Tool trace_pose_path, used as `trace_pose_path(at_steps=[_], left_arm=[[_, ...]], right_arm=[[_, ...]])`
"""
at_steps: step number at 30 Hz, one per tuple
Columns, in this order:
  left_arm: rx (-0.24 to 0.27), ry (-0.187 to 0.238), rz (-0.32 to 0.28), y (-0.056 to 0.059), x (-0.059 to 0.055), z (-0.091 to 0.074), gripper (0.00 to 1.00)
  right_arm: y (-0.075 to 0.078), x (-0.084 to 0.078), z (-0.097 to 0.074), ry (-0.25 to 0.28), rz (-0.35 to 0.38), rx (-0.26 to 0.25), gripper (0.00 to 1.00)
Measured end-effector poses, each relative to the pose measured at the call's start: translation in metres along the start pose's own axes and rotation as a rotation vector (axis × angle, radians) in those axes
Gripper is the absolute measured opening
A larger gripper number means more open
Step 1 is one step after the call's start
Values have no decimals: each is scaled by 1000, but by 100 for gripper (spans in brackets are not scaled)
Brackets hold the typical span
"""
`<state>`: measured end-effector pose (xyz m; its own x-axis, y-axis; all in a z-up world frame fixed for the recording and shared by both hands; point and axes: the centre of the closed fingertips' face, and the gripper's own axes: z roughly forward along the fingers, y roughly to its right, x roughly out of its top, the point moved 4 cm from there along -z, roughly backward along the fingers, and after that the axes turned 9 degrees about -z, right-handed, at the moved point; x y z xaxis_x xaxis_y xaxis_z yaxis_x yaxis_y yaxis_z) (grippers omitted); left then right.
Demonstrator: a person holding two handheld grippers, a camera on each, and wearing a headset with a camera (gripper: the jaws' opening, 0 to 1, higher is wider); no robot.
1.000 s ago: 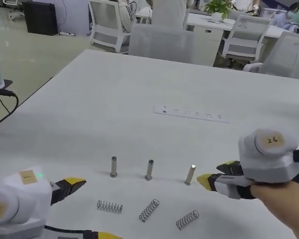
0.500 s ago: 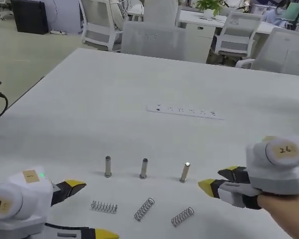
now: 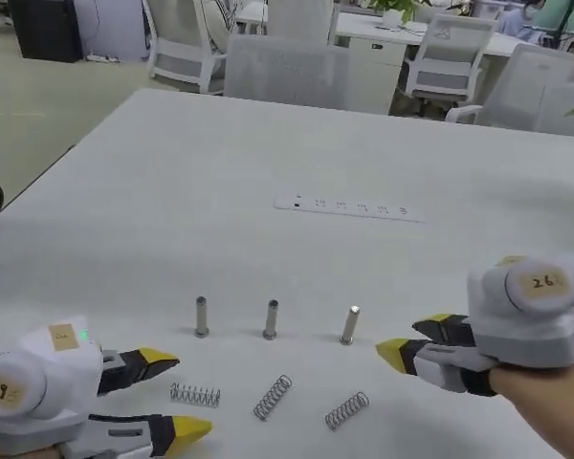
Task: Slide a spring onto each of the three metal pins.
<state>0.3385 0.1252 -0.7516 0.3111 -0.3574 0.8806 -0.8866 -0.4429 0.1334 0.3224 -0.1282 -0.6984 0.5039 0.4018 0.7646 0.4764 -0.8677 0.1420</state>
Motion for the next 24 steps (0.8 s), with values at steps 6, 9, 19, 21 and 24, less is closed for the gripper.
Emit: trace_pose_path(at_steps=[6, 9, 19, 21, 24], left_arm=[[-3, -13, -5, -5, -1, 5, 33], [-3, -23, -1, -6, -3, 6, 31], [3, -54, -15, -5, -9, 4, 22], [5, -63, -12, -5, -10, 3, 19], [8, -71, -12, -4, -12, 1, 17]], right_arm=[[0, -1, 1, 0, 0, 3, 32], [1, -1, 1, 0, 1, 2, 32], [0, -1, 1, 4, 5, 6, 32], [-1, -1, 1, 4, 4, 7, 32], [0, 0, 1, 7, 5, 8, 31]])
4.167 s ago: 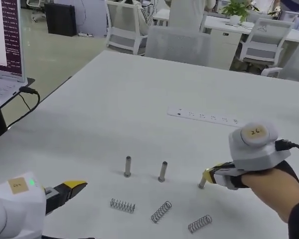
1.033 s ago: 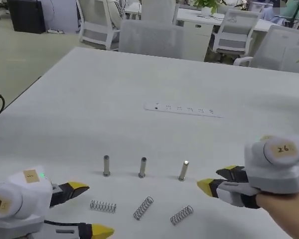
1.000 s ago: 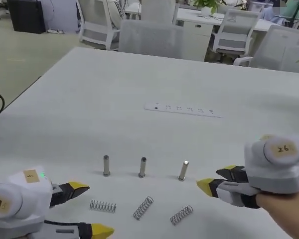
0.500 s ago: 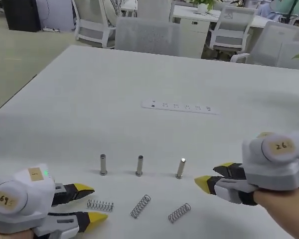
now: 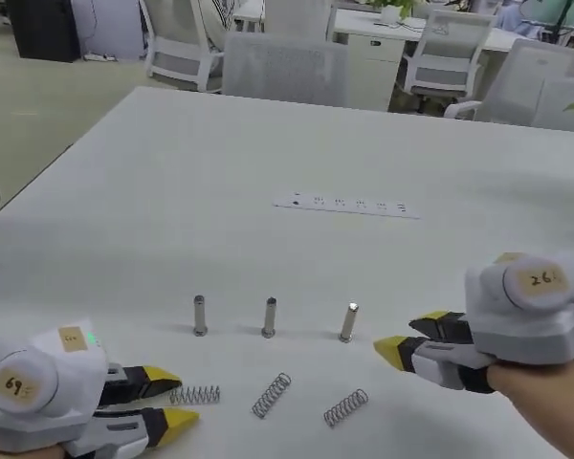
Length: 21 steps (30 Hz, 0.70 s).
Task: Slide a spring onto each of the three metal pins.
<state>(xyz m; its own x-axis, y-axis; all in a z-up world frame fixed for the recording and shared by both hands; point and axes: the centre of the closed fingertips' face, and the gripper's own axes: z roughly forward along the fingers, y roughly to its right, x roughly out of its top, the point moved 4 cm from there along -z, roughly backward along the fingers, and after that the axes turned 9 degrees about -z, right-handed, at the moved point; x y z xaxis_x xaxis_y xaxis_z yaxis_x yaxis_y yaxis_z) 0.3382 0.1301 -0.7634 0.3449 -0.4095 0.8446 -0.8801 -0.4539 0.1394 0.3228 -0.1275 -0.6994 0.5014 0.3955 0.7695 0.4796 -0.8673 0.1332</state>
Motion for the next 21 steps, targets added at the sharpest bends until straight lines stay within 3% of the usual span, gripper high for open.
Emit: trace_pose_path(at_steps=[9, 16, 21], left_arm=[[9, -8, 4, 0, -2, -4, 7], [5, -16, 24, 2, -4, -3, 12], [-4, -22, 46, 3, -3, -1, 9]], right_arm=[[-1, -1, 1, -1, -2, 7, 31], [-3, 0, 1, 0, -3, 12, 31], [-3, 0, 1, 0, -5, 13, 31]])
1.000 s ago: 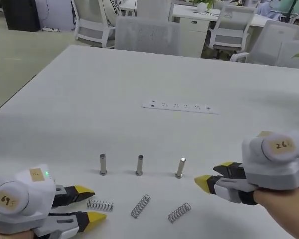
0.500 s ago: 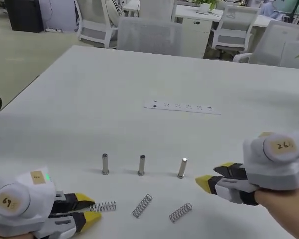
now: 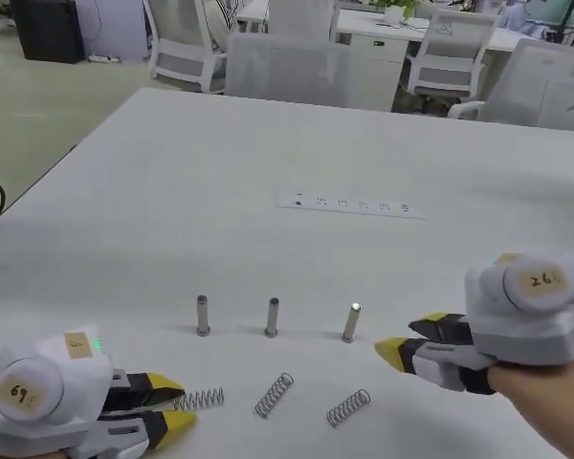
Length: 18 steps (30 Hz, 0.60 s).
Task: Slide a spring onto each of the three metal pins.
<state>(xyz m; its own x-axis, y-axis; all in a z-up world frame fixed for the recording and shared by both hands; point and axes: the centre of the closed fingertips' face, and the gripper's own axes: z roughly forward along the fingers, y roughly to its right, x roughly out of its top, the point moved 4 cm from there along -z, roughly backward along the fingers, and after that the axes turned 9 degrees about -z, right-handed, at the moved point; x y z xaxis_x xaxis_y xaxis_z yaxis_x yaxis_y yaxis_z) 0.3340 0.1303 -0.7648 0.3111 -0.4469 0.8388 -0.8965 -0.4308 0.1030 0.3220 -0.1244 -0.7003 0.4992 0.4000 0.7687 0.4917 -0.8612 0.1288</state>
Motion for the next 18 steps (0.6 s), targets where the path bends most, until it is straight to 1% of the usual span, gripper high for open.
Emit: trace_pose_path(at_steps=[10, 15, 18], left_arm=[[-1, -6, 17, 0, 0, 0, 3], [3, -4, 26, 0, 0, 1, 3], [3, -4, 22, 0, 0, 1, 3]], right_arm=[[-4, 3, 0, 4, -10, 9, 30], [-3, 4, -2, 9, -14, 7, 30], [-3, 4, -3, 10, -14, 8, 30]])
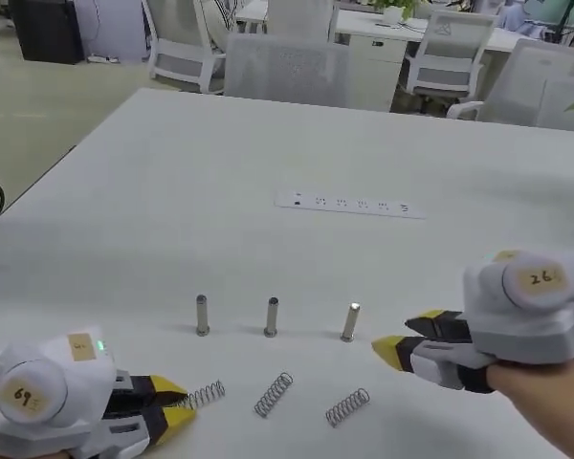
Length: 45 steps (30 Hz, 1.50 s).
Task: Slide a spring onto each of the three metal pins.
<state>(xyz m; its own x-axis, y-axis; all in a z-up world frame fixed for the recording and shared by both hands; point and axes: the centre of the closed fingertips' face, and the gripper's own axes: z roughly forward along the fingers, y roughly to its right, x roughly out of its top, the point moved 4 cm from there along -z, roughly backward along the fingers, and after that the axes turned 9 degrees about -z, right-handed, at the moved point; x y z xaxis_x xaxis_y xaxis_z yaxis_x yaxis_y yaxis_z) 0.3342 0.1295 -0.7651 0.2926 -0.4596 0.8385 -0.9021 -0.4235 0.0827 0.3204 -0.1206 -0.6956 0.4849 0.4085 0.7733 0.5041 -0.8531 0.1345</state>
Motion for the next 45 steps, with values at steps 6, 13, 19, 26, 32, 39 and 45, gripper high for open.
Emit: trace_pose_path(at_steps=[6, 13, 19, 26, 32, 39, 45], left_arm=[[-5, 8, -9, 1, 2, -1, 3], [-18, 20, 0, 6, 8, -4, 3], [-32, 46, 13, 11, 18, -7, 3], [-53, 66, 37, 20, 28, -12, 3], [-71, 81, 64, 28, 37, -15, 3], [-102, 99, 107, 40, 49, -19, 3], [-142, 109, 151, 54, 59, -23, 3]], right_arm=[[-2, 2, -3, 7, -7, 7, 29], [-5, 5, -6, 14, -12, 19, 28], [-13, 9, -10, 32, -19, 53, 28], [-28, 18, -10, 63, -41, 133, 26], [-50, 30, -11, 105, -63, 234, 25], [-81, 37, -13, 135, -127, 384, 23], [-102, 39, -16, 143, -174, 476, 22]])
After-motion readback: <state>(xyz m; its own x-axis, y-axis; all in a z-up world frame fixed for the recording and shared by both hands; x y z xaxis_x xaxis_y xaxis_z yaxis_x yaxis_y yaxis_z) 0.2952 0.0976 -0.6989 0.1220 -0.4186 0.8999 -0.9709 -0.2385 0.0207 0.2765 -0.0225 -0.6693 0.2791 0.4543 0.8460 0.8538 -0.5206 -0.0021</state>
